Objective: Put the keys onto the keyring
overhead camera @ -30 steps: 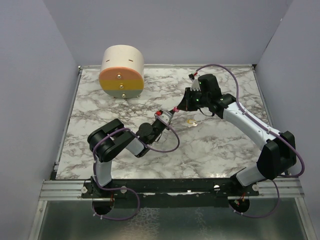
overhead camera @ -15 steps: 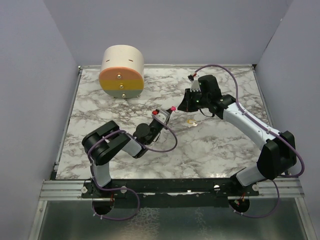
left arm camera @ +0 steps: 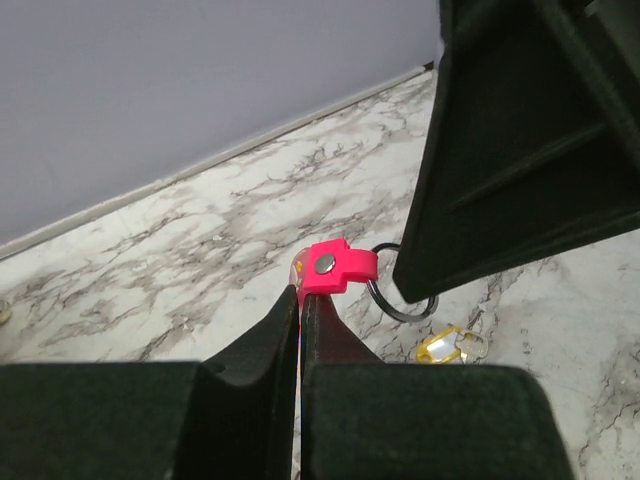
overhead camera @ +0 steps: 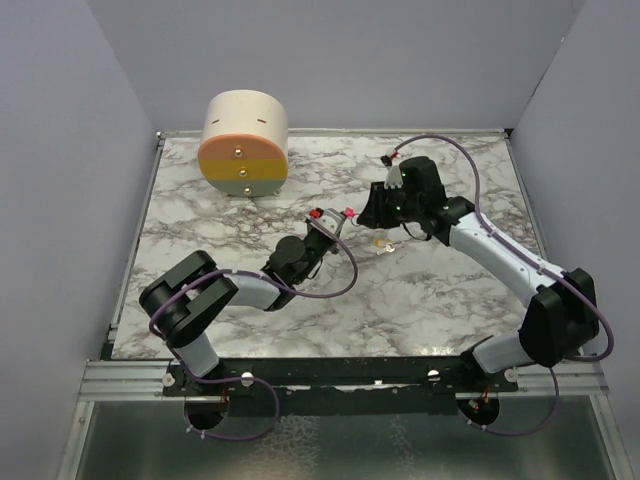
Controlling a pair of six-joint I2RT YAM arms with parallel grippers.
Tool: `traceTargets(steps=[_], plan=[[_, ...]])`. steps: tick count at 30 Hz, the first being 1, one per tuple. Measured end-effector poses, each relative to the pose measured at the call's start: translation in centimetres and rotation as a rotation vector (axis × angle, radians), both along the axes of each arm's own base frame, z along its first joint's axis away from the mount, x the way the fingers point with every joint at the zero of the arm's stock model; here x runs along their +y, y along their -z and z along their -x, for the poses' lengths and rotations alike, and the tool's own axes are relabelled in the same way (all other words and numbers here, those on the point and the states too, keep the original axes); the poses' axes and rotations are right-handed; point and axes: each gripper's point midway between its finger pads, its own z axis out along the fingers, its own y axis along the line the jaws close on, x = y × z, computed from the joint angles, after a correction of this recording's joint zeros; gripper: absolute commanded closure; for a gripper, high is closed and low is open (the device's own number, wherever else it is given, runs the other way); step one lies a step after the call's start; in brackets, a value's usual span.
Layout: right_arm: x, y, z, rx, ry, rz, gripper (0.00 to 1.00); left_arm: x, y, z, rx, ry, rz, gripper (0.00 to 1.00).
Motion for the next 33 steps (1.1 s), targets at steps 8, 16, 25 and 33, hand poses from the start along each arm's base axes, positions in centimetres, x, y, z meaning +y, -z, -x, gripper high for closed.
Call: traceTargets(steps=[8, 16, 25, 33], plan=[[-1.7, -1.7, 0.4, -0.088, 0.064, -0.007, 0.68, 0.2, 1.0, 0.2, 0.059, -0.005, -0.034, 1.00], [-2.8, -0.9, -0.1, -0.106, 0.112, 0.014, 0.68, 0.5, 1.4, 0.5, 0.109, -0.009, -0.038, 1.00], [-3.2, 0.0, -0.3, -0.150, 0.118, 0.020, 0.72, 0.9, 0.9, 1.0, 0.141, -0.007, -0.041, 1.00], [-3.9, 0.0, 0.5, -0.225, 0.109, 0.015, 0.75, 0.6, 1.3, 1.0, 0.202, -0.003, -0.053, 1.00]])
